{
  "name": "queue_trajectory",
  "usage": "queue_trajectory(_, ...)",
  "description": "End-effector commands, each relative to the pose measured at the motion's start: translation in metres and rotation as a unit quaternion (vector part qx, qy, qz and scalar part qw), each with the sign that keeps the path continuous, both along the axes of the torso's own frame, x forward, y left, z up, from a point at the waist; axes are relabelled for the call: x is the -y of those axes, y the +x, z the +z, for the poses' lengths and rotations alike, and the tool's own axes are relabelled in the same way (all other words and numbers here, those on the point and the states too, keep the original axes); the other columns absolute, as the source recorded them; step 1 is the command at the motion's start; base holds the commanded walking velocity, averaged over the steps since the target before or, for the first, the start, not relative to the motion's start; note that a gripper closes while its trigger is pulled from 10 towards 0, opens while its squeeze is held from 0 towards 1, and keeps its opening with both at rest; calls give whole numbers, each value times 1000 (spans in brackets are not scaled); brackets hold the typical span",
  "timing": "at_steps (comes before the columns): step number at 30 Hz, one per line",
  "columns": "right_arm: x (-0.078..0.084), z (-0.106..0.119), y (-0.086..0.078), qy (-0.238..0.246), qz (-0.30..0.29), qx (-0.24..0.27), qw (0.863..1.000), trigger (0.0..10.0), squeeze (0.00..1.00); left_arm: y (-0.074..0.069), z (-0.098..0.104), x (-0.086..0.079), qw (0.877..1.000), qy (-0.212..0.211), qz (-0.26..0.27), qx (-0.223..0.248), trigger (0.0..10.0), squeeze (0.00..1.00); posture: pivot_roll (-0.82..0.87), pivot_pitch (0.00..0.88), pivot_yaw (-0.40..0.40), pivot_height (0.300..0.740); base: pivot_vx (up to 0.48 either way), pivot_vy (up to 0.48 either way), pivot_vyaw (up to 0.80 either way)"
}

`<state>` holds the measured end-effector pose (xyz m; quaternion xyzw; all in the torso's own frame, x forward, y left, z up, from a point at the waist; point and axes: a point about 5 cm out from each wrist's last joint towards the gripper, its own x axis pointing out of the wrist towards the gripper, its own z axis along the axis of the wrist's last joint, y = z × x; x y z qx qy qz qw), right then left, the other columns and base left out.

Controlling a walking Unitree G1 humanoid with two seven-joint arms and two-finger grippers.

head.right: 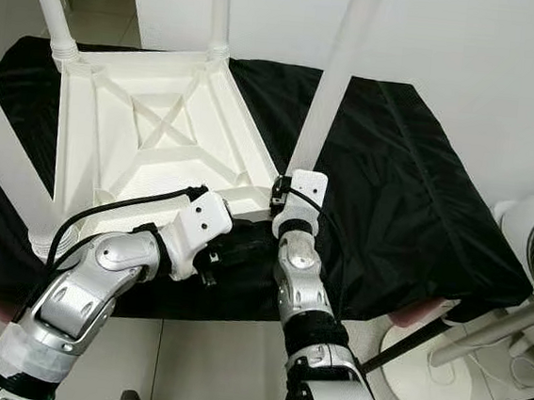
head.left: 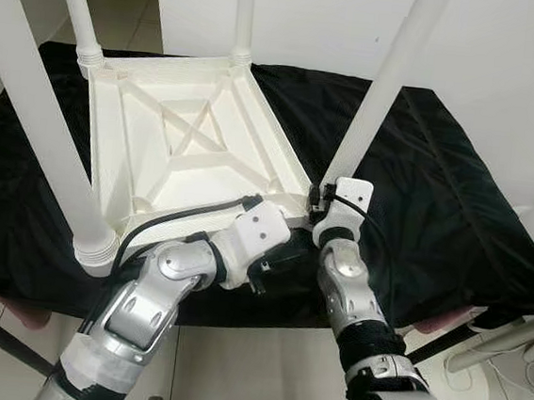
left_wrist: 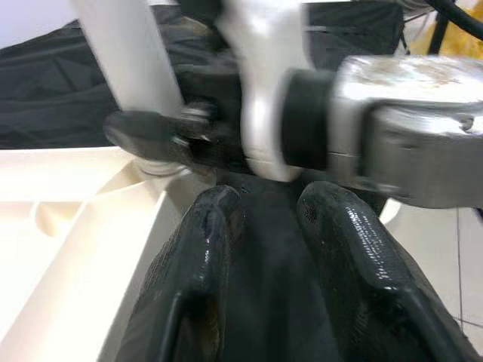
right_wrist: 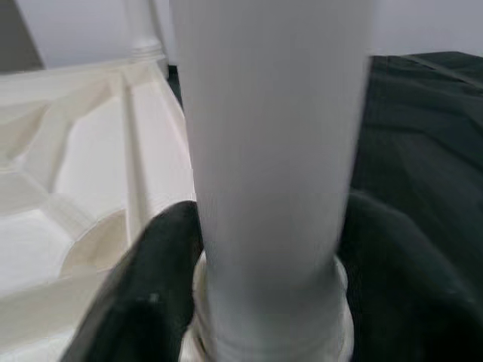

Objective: Building children table

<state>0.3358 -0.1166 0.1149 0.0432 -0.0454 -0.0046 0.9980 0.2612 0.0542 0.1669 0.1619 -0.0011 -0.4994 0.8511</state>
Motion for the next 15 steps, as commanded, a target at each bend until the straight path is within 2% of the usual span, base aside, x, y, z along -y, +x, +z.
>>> queue_trajectory(1,7,1,-4,-15,-16,11,1000,10000,1000,5,-1,-4,999,-4,37,9,10000,0,-38,0,-18,740,0,0,0)
queue_trajectory(4,9,1,-9,-25,-22,20,999,10000,1000,6,-1,-6,999,-5,47,12,10000,0,-39,0,-15,740,0,0,0)
queue_trajectory(5,12,-1,-17,-23,-21,25,999,10000,549,8,0,-8,998,-13,59,11,10000,0,-46,0,-13,740,0,0,0)
queue_trajectory(6,12,-1,-17,-23,-21,25,999,10000,549,8,0,-8,998,-13,59,11,10000,0,-46,0,-13,740,0,0,0)
queue_trajectory(7,13,-3,-21,-24,-22,24,999,10000,0,8,0,-9,998,-17,63,9,10000,0,-46,0,-13,740,0,0,0)
queue_trajectory(14,10,-7,-36,-27,12,35,999,10000,0,14,3,-12,996,-25,86,17,10000,0,-55,0,-9,740,0,0,0)
queue_trajectory(15,9,-8,-41,-29,24,40,999,10000,0,18,4,-15,994,-28,104,21,10000,0,-58,0,-7,740,0,0,0)
